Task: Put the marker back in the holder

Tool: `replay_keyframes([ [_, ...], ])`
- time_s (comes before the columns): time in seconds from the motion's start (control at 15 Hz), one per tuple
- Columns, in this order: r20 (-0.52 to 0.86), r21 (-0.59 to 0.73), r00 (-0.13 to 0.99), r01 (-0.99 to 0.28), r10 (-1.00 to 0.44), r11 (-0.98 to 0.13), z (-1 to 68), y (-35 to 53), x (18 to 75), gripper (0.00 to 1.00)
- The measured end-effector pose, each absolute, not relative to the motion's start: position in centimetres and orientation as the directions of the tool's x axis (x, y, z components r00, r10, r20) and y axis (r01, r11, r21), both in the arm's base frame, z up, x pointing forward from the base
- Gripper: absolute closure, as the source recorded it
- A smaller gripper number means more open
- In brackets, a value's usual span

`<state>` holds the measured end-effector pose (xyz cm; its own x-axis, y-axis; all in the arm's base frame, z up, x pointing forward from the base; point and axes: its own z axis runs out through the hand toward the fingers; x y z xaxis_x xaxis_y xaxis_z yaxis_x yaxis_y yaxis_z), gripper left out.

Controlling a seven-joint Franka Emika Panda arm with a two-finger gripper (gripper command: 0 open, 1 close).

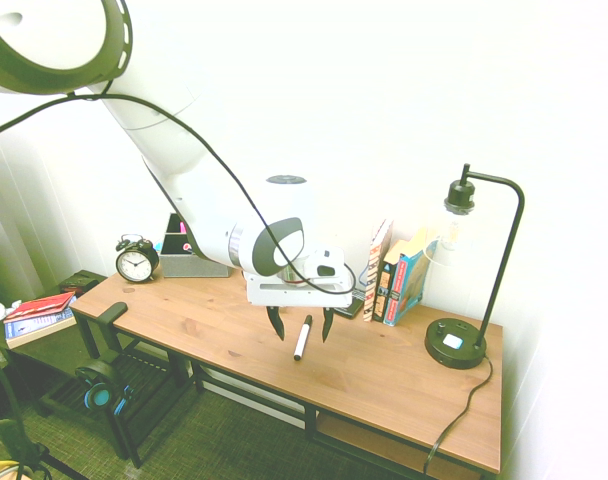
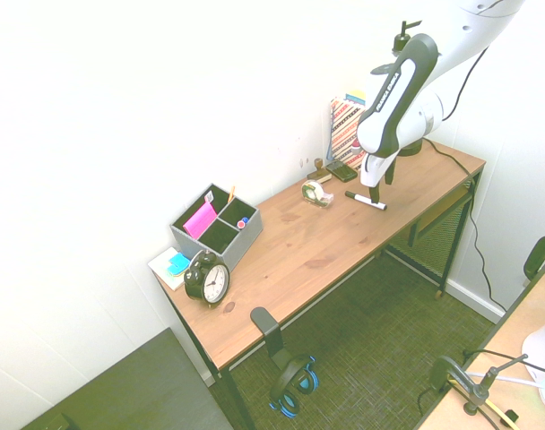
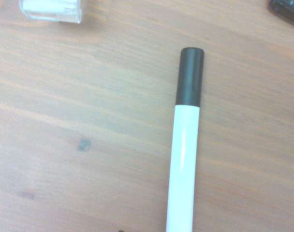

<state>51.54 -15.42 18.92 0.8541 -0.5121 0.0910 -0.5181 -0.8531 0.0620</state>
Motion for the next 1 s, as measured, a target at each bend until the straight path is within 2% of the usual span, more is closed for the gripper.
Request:
replay_keyframes([
  [1.0,0.037,0.024,0.851,-0.525,-0.524,-0.851,16.3,-14.3,51.8,1.00],
])
